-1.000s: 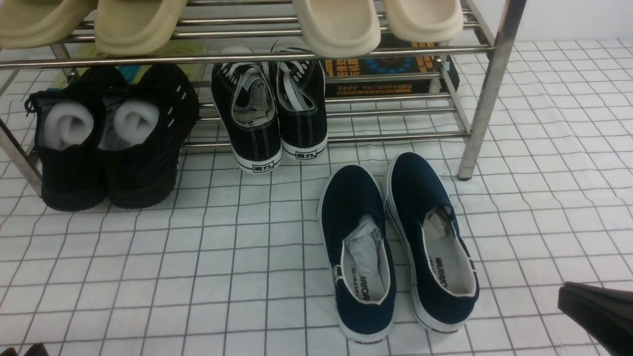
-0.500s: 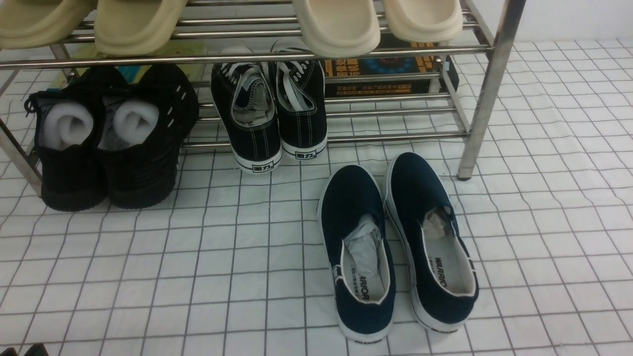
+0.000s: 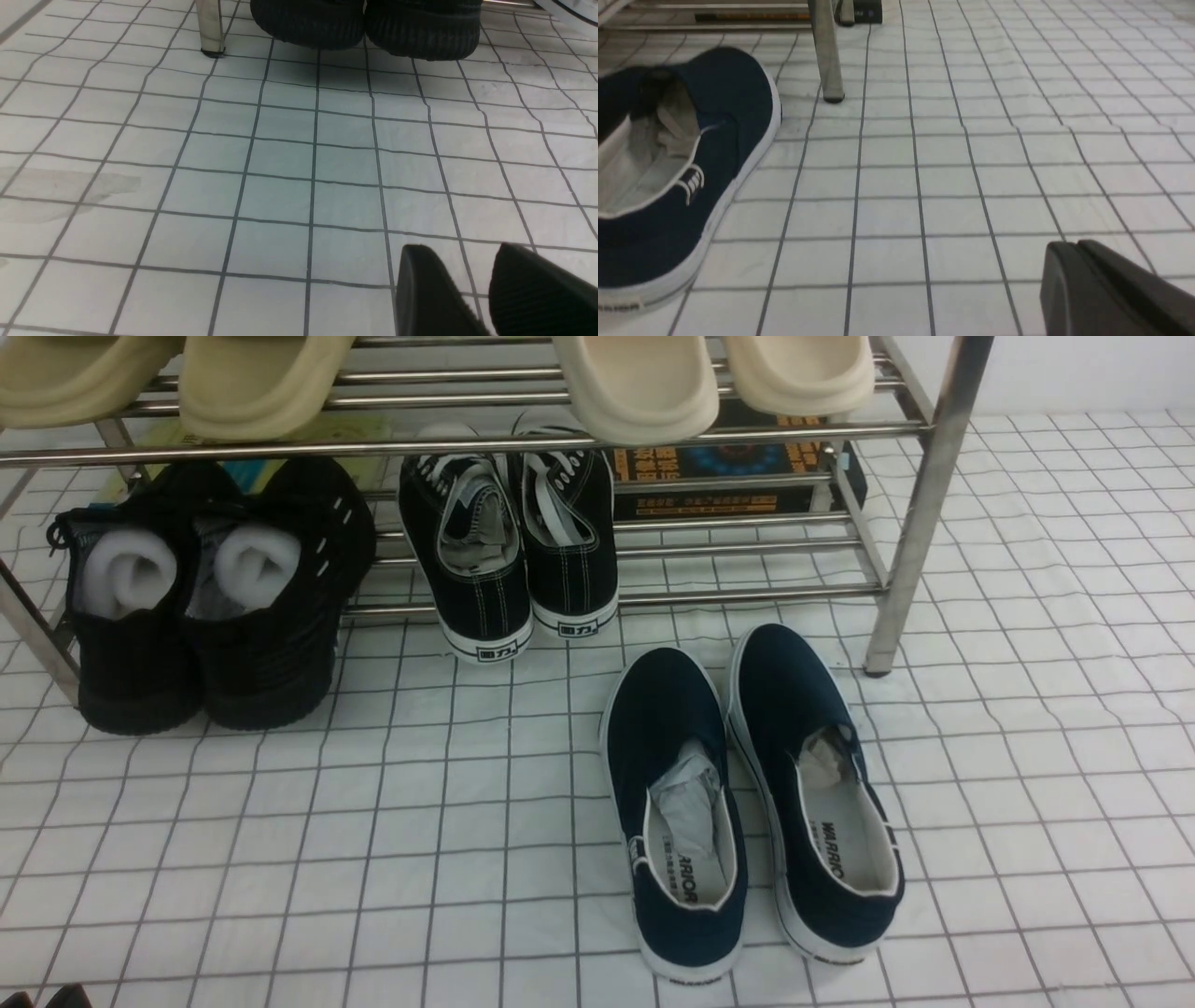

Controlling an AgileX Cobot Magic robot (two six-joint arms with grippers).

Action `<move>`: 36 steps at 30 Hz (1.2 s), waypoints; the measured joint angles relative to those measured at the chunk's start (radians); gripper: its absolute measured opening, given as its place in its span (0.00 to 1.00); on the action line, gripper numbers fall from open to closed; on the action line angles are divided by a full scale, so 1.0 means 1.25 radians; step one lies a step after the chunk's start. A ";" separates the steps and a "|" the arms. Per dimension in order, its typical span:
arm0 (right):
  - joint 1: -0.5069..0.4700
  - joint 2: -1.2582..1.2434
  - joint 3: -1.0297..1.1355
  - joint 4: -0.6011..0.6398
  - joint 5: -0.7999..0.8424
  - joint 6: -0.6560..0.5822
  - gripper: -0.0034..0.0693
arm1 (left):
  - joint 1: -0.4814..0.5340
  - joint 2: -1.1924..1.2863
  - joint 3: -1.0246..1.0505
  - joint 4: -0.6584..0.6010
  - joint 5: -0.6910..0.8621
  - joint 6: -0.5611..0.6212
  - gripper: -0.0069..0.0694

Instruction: Take the shoes off the shelf with your hand from the white checkered tablecloth.

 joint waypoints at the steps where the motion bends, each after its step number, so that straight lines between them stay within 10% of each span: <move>1: 0.000 0.000 0.000 0.000 0.003 0.000 0.08 | 0.000 0.000 0.000 0.000 0.000 0.000 0.41; 36: -0.002 -0.001 -0.006 0.000 0.033 -0.007 0.10 | 0.000 0.000 0.000 0.000 0.000 0.000 0.41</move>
